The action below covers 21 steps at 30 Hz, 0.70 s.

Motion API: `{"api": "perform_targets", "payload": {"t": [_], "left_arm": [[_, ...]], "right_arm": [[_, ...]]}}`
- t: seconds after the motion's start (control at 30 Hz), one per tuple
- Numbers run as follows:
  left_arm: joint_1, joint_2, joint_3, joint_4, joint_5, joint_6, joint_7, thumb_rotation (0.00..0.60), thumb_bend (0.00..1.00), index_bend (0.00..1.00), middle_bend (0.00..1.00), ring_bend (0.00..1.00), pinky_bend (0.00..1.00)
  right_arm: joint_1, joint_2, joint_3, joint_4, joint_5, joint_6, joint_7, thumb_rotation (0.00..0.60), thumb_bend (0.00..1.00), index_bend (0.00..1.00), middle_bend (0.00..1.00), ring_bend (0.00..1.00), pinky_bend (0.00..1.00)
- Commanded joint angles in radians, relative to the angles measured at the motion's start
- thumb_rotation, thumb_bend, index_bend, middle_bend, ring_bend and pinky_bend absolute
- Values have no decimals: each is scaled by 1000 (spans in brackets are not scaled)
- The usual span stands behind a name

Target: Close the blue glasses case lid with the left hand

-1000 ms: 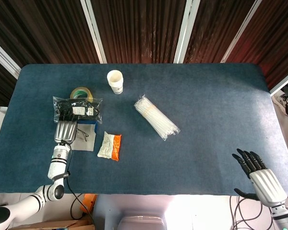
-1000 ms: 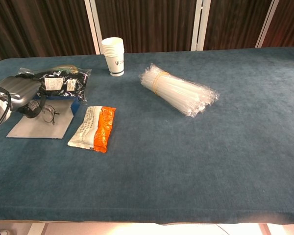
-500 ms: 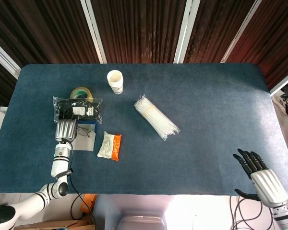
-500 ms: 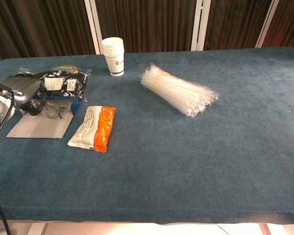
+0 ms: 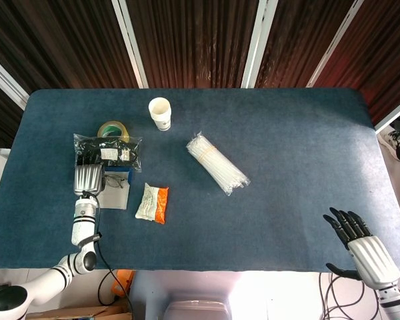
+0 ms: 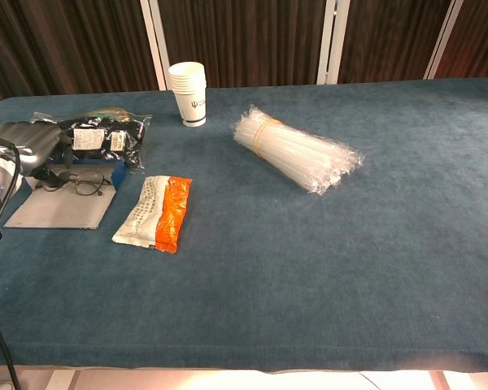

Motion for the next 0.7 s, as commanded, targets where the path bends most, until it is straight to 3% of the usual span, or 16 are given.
{"api": "perform_targets", "payload": {"t": [0.03, 0.2, 0.33, 0.5, 0.7], "left_arm": [[2, -6, 5, 6, 14, 21, -9, 600, 351, 340, 169, 112, 164], [4, -13, 4, 7, 21, 36, -14, 600, 344, 278, 153, 108, 172], [39, 29, 30, -81, 78, 103, -65, 600, 344, 265, 147, 107, 173], [150, 185, 125, -357, 205, 218, -175, 600, 328, 298, 133, 90, 171], [213, 386, 216, -649, 201, 154, -127, 600, 295, 330, 58, 9, 130]], "right_arm": [[-3, 2, -2, -1, -3, 5, 2, 600, 271, 0, 0, 0, 0], [-5, 4, -2, 2, -7, 11, 9, 600, 271, 0, 0, 0, 0], [1, 2, -2, 4, -5, -2, 4, 600, 271, 0, 0, 0, 0], [2, -1, -7, 0, -12, -6, -6, 600, 271, 0, 0, 0, 0], [-1, -7, -20, -4, -39, -4, -23, 600, 271, 0, 0, 0, 0]]}}
